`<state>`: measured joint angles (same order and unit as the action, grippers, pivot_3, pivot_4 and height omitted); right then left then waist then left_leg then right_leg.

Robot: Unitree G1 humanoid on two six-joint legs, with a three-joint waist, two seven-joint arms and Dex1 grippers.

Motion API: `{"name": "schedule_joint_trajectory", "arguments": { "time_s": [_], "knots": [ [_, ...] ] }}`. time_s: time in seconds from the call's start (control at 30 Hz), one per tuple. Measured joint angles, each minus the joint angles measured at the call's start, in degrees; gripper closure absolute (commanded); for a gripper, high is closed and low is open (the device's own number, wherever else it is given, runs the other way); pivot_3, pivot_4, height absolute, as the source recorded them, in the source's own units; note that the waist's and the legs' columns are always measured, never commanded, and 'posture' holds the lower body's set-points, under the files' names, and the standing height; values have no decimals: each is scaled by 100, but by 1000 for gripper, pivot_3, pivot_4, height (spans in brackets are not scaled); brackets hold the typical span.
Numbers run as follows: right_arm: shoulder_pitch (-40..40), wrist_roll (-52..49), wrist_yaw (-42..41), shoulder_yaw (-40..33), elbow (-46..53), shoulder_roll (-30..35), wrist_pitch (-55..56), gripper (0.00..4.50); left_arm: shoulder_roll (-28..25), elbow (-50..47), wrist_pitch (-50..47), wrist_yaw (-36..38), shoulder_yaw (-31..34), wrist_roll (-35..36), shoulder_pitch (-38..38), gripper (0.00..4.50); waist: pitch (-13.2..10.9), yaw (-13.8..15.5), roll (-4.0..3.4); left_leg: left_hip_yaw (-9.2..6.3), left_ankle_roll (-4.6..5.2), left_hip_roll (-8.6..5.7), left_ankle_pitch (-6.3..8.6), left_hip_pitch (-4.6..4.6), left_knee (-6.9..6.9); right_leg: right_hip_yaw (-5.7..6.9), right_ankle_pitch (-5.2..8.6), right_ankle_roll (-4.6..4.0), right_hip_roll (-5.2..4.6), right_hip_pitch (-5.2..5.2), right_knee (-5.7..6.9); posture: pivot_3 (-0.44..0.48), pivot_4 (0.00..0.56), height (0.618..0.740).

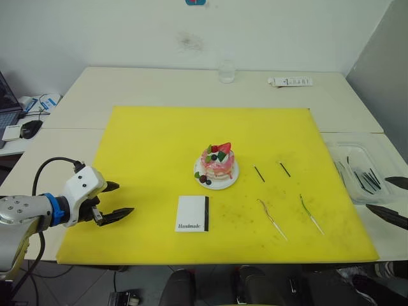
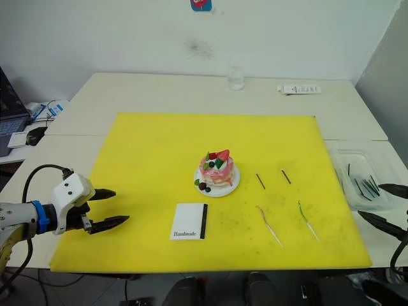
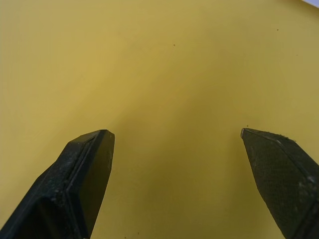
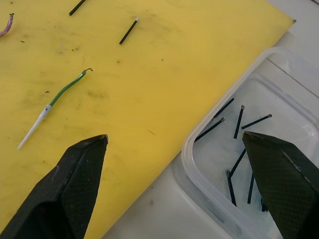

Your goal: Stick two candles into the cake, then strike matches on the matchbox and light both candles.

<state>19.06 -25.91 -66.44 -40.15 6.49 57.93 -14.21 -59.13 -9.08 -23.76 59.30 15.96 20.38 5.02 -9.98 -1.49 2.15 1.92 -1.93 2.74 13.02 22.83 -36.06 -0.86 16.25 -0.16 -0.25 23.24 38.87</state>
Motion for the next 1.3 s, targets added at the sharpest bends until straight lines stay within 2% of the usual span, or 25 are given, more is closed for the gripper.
{"name": "schedule_joint_trajectory", "arguments": {
  "time_s": [0.57,0.8,1.0,1.2,1.3],
  "knots": [
    [-229,62,123,328,8,-220,93,0,177,-30,151,38,4,47,-189,7,1,-1,1,0,0,-1,0,-2,-3,-2,-1,0,3,-2,5,0,150,740],
    [-264,59,134,326,5,-220,101,0,214,31,68,380,273,452,-228,7,2,-2,-1,1,0,-1,0,-4,-5,-2,-1,0,4,-3,9,0,150,740],
    [-272,47,131,319,18,-218,71,0,214,-147,21,694,403,639,124,7,2,-3,0,0,0,0,0,-4,-6,-2,-1,0,5,-3,9,0,150,740],
    [-139,-209,322,95,1032,-239,-540,0,196,-1358,-239,996,236,987,566,7,3,-1,-3,-4,-1,1,-1,-5,-7,-1,-1,1,4,-6,11,0,150,740],
    [72,-528,785,-110,1977,-547,-1141,0,321,-1894,-528,910,31,1347,542,7,5,7,-1,-9,-1,4,-1,-4,-7,4,-1,1,6,-8,12,0,150,740]
  ]
}}
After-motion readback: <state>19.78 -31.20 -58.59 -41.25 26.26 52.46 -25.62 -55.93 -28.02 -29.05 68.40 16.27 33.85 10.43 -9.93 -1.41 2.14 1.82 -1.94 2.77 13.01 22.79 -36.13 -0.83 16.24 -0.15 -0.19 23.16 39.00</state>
